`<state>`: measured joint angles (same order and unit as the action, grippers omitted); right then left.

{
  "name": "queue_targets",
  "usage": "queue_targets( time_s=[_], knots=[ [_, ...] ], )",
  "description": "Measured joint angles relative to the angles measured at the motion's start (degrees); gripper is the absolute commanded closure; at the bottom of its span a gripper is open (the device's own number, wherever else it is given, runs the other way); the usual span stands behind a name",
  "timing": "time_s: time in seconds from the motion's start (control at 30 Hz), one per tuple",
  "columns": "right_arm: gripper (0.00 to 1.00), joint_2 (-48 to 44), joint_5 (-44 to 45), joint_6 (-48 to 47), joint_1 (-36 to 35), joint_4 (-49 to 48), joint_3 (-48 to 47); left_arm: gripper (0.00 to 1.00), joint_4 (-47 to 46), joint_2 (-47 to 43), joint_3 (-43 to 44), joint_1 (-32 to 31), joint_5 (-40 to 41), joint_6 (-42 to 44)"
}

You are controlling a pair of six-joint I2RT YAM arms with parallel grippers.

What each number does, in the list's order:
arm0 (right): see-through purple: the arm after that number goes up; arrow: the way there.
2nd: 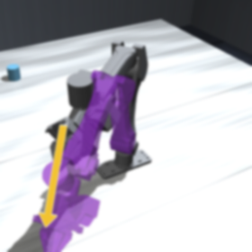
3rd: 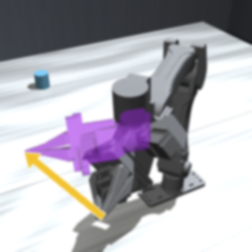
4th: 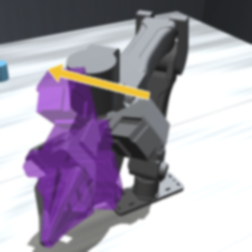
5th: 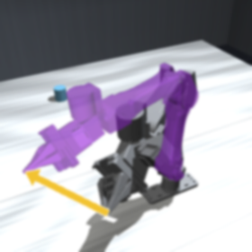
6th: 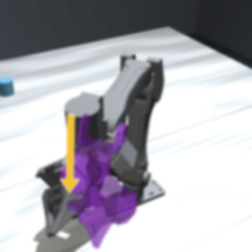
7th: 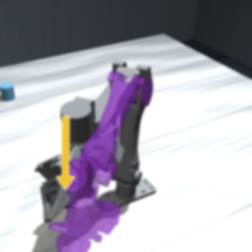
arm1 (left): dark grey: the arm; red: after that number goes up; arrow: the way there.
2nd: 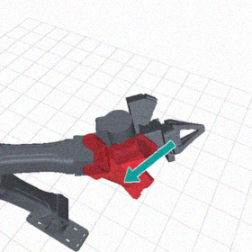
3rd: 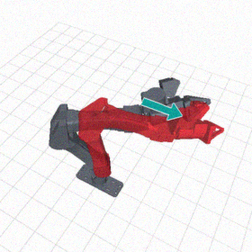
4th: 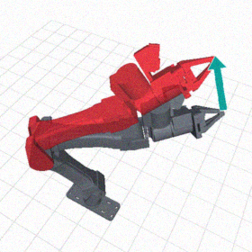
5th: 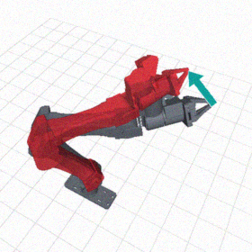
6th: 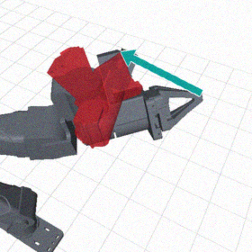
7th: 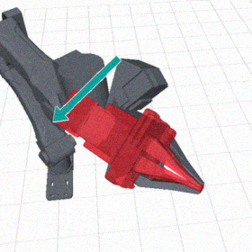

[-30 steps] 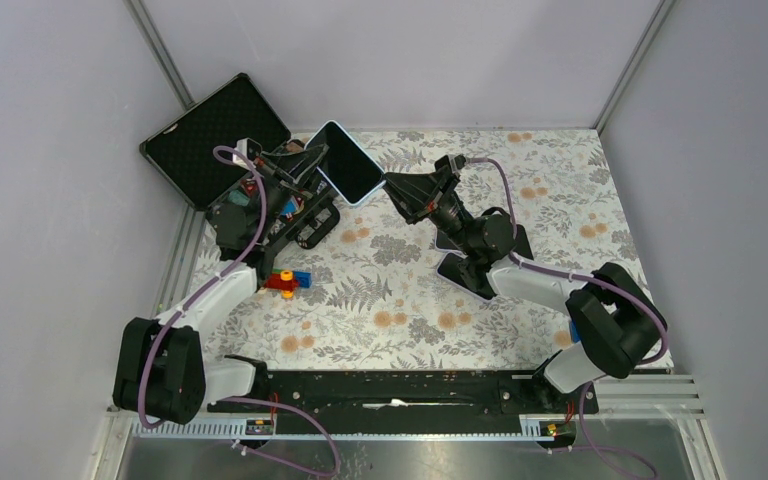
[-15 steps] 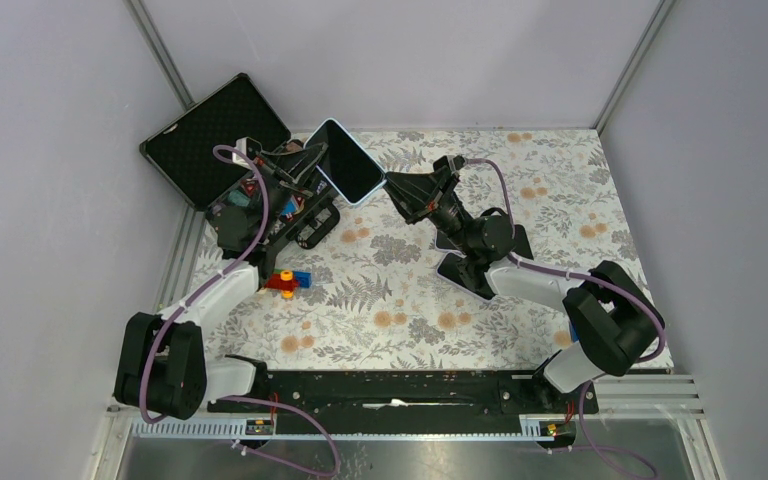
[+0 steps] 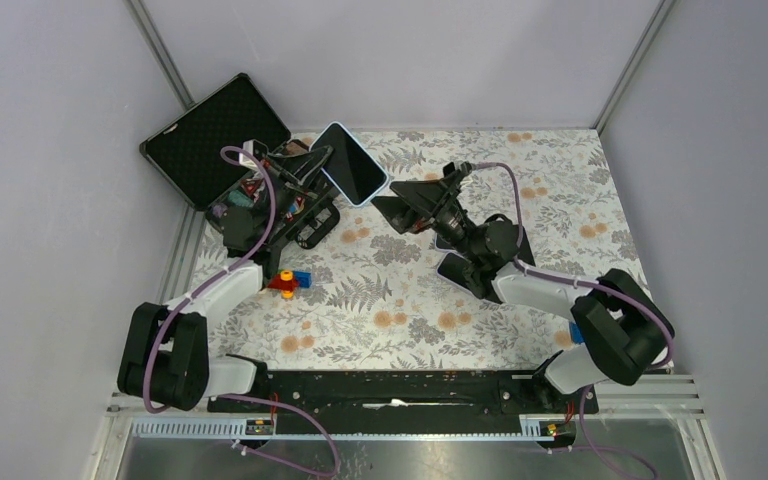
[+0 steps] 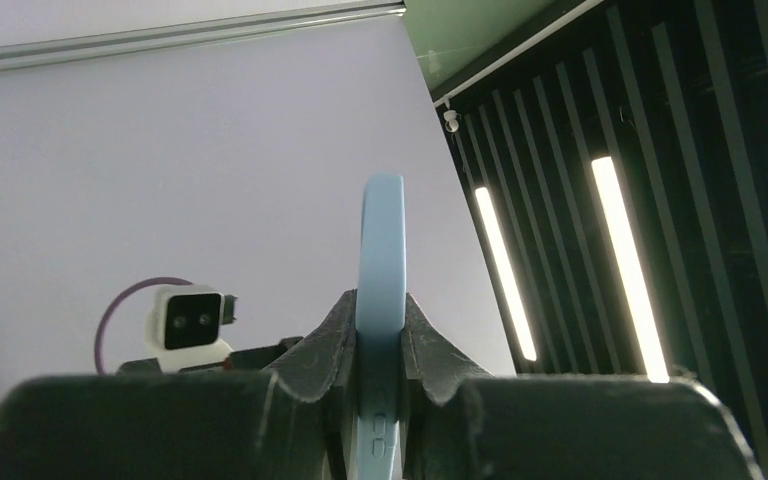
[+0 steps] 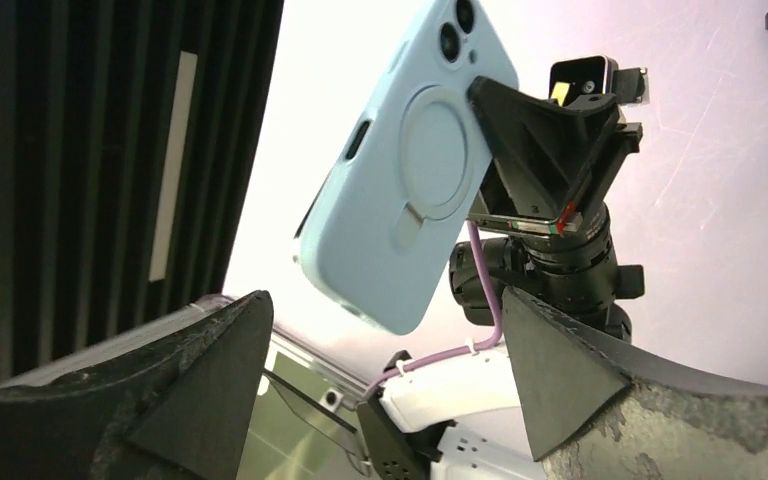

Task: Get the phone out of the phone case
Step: Remove the phone case from the phone.

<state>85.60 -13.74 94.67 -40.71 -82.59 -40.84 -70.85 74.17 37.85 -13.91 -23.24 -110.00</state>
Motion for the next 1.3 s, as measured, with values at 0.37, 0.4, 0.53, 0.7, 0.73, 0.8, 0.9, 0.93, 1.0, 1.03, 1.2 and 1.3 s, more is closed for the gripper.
queue_targets(
  time_s=[0.37,0.4,0.53,0.7,0.73,0.8,0.9,0.93,1.0,1.03,1.2,1.3],
  knots=[
    [0.08,-10.08,-3.50,-23.61,-1.68,13.94,0.63,1.00,1.95,0.24,0.00,0.85,-0.02,1.53],
    [0.11,-11.13,-3.21,-26.38,-2.75,16.79,0.46,1.00,2.23,0.22,0.00,0.87,-0.02,1.84],
    [0.30,-11.74,-2.84,-33.16,-6.03,23.78,-0.61,1.00,3.80,-0.09,0.00,0.87,-0.07,3.28],
    [0.38,-11.23,-2.67,-37.40,-7.08,29.33,-3.34,1.00,3.28,-0.24,-0.46,1.03,0.00,3.41],
    [0.39,-11.23,-2.38,-38.03,-7.26,29.90,-3.72,1.00,3.04,-0.24,-0.74,1.03,0.00,3.41],
    [0.38,-11.23,-1.99,-38.91,-7.48,30.67,-4.07,1.00,3.02,-0.24,-1.07,1.03,0.00,3.41],
    [0.35,-11.23,-0.92,-39.80,-7.85,31.21,-4.17,1.00,3.02,-0.37,-1.38,1.05,0.02,3.41],
    [0.35,-11.23,-0.37,-40.09,-7.98,31.58,-4.35,1.00,3.04,-0.50,-1.46,1.07,0.02,3.41],
    [0.35,-11.23,0.81,-40.61,-8.13,32.33,-4.72,1.00,3.04,-0.92,-1.64,1.09,0.04,3.41],
    [0.36,-11.23,1.20,-40.79,-8.17,32.63,-4.90,1.00,3.02,-1.07,-1.64,1.09,0.04,3.41],
    [0.42,-11.19,3.28,-41.11,-8.28,32.65,-5.38,1.00,3.02,-1.99,-1.75,1.09,0.04,3.43],
    [0.45,-10.54,3.72,-41.07,-8.37,32.46,-6.25,1.00,3.06,-2.36,-1.95,1.09,0.11,3.45]
  ],
)
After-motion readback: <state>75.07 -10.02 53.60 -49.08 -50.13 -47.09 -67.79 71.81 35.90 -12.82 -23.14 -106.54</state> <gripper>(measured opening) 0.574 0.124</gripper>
